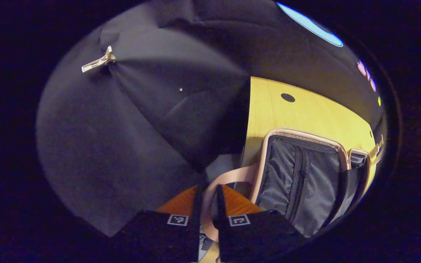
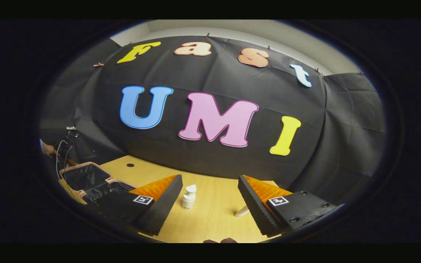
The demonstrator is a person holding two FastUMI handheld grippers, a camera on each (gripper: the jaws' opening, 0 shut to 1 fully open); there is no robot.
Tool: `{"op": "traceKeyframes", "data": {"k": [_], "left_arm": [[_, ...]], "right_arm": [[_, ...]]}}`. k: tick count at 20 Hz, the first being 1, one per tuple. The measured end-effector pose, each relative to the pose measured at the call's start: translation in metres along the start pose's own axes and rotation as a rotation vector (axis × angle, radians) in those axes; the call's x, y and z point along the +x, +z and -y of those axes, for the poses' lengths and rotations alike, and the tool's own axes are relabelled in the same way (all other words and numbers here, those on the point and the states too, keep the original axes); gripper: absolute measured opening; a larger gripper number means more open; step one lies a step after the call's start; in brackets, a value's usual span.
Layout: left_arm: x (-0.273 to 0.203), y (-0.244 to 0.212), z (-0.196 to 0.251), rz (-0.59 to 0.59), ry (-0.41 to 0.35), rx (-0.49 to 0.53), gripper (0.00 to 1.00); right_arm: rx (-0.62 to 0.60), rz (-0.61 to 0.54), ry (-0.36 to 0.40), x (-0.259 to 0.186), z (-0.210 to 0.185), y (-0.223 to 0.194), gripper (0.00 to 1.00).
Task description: First open the suitcase, pack the skin care products into it, and then close the suitcase.
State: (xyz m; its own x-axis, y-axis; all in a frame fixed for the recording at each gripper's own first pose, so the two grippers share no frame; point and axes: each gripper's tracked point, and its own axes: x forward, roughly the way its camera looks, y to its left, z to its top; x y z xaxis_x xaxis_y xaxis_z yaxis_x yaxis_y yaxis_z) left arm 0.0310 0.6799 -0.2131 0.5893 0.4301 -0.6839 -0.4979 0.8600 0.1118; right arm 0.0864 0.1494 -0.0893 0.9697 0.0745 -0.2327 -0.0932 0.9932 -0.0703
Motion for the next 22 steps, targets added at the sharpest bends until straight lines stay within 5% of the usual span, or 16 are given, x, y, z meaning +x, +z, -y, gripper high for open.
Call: {"op": "traceKeyframes", "data": {"k": [3, 4, 5, 10, 14, 18, 22], "left_arm": [[-0.044, 0.039, 0.032, 0.194, -0.015, 0.046, 0.61], [-0.061, 0.052, 0.055, 0.270, -0.038, 0.082, 0.84], [-0.080, 0.062, 0.090, 0.334, -0.081, 0.119, 0.90], [-0.193, 0.046, 0.308, 0.479, -0.425, 0.320, 0.97], [-0.241, 0.020, 0.471, 0.456, -0.640, 0.308, 0.98], [-0.228, -0.011, 0.584, 0.411, -0.659, 0.390, 0.98], [-0.182, -0.030, 0.644, 0.338, -0.607, 0.397, 0.98]], "right_arm": [[-0.009, -0.010, -0.077, 0.004, 0.025, -0.012, 0.97], [-0.009, -0.012, -0.099, 0.006, 0.033, -0.017, 0.97], [-0.007, -0.021, -0.116, 0.009, 0.041, -0.025, 0.97], [0.050, -0.069, -0.157, 0.029, 0.073, -0.059, 0.98], [0.076, -0.139, -0.149, 0.052, 0.090, -0.109, 0.97], [0.099, -0.228, -0.116, 0.080, 0.100, -0.166, 0.98], [0.148, -0.306, -0.085, 0.108, 0.113, -0.220, 0.98]]}}
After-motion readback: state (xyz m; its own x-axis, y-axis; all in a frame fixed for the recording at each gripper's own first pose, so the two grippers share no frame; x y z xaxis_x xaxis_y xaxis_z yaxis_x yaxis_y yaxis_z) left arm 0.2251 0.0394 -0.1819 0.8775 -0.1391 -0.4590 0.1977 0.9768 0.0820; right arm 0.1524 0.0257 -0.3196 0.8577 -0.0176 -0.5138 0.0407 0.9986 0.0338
